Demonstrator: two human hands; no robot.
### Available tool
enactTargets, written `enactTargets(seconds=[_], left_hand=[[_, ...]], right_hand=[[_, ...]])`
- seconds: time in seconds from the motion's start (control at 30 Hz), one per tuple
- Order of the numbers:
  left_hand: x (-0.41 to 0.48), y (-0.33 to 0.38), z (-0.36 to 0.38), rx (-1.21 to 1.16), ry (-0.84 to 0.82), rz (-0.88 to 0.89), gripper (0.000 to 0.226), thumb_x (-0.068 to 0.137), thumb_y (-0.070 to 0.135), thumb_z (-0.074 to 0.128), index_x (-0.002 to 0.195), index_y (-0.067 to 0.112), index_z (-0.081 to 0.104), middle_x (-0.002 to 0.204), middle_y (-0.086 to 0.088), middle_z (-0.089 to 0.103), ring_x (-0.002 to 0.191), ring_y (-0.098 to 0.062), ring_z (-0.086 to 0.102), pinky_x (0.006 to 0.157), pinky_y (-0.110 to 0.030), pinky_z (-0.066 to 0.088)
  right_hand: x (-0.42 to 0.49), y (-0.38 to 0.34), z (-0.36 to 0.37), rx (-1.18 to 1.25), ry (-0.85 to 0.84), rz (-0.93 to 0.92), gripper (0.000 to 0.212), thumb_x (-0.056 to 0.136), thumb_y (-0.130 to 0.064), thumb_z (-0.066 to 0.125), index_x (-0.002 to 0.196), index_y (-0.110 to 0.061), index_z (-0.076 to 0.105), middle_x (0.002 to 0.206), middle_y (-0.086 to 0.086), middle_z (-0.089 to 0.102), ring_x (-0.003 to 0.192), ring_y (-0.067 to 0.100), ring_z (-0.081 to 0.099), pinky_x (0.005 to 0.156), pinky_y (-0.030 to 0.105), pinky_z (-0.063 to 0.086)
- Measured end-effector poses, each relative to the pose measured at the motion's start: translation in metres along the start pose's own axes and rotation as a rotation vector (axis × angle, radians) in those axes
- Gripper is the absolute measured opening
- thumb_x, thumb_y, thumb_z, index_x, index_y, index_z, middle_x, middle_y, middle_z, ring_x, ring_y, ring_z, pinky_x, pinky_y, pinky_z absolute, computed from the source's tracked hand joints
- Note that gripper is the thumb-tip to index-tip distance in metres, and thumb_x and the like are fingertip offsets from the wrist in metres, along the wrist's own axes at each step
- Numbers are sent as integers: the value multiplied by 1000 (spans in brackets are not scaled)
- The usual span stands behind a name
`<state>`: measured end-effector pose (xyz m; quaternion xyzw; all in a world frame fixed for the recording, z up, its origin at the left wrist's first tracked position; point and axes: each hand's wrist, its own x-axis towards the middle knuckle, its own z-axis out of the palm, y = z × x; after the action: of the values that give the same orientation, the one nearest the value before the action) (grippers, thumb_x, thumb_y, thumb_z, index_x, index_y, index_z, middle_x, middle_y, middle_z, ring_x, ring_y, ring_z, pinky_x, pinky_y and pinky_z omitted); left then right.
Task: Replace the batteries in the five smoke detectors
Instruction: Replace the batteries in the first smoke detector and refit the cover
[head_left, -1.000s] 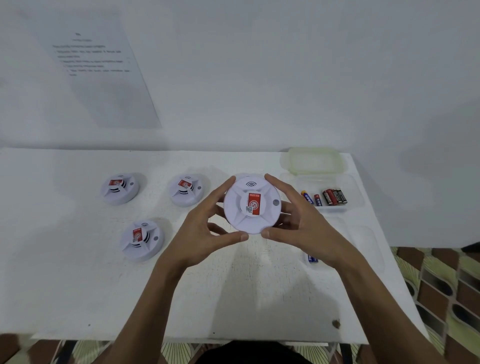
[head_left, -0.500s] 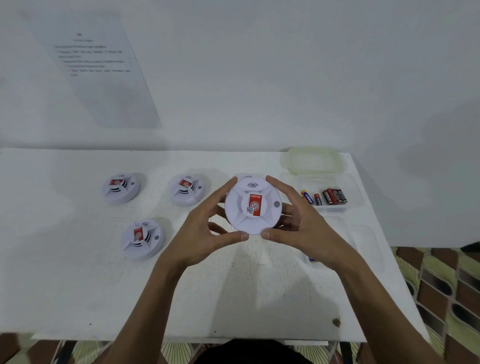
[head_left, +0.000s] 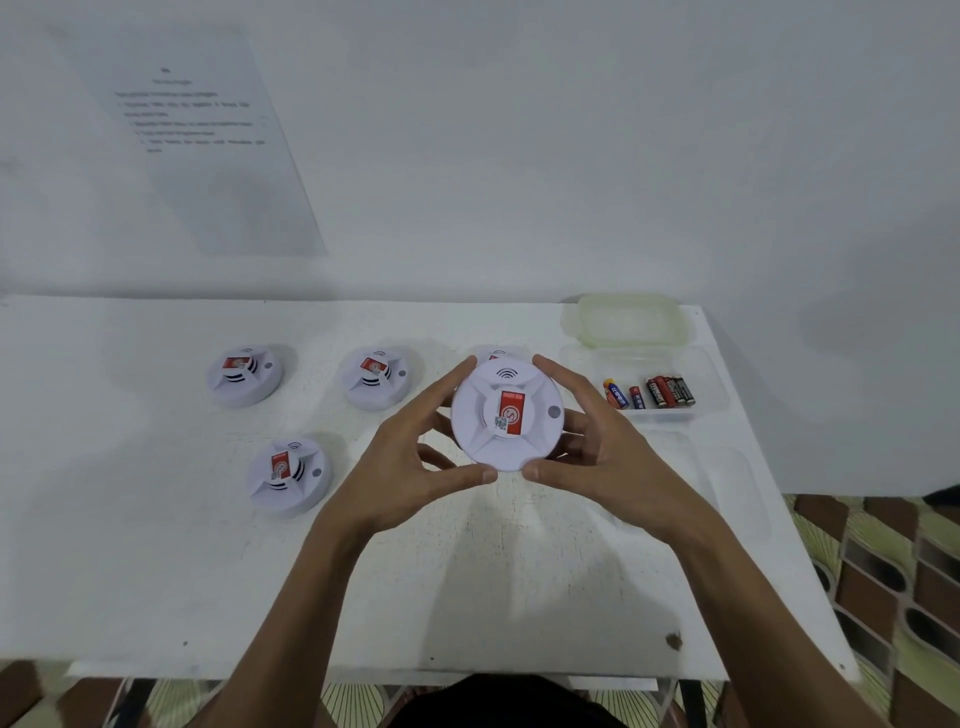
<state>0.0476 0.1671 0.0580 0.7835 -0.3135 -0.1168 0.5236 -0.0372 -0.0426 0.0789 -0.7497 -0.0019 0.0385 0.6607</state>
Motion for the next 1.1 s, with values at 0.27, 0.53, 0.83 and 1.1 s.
enactTargets(seconds=[0.27,0.53,0.83,1.1], left_hand=[[-2,0,0,10,1,0,89,69,38,78,142,45,27,122,38,47,102,-6,56,68,-17,54],[-3,-1,0,12,-4,-2,90,69,39,78,142,45,27,122,39,47,102,-6,56,69,-18,55],[-3,-1,-1,15,-4,-6,89,69,41,79,140,48,27,122,41,45,104,-5,55,69,-16,54],[-4,-1,-1,17,-3,-6,89,68,40,78,140,48,27,121,42,45,102,-4,55,69,-17,54]], right_hand=[[-1,1,1,-1,-2,14,89,80,0,76,140,-51,35,125,-4,63,103,27,66,89,41,57],[-1,2,1,-2,-3,13,88,80,0,76,139,-51,36,126,-7,61,105,24,65,87,37,58],[-2,2,2,-12,-9,26,90,80,-1,76,140,-52,34,124,-2,63,102,27,66,87,38,58],[-1,4,2,-6,-7,15,88,80,-2,76,136,-57,36,122,2,64,101,33,65,89,43,57]])
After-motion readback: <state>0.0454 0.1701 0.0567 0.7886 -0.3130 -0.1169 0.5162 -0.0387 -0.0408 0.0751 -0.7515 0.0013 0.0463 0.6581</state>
